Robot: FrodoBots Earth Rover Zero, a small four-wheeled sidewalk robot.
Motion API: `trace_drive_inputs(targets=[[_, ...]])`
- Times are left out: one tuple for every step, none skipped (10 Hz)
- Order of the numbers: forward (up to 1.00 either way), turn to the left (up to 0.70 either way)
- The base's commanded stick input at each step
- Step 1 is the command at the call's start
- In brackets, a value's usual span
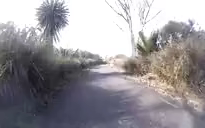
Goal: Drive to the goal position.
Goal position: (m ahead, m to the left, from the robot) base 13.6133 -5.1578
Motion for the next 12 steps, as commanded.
trace_drive_inputs(targets=[[0.45,0.00],[0.45,0.00],[0.45,0.00],[0.45,0.00],[0.45,0.00],[0.45,0.00],[0.45,0.00],[0.45,0.00],[0.45,0.00],[0.45,0.00],[0.45,0.00],[0.45,0.00]])
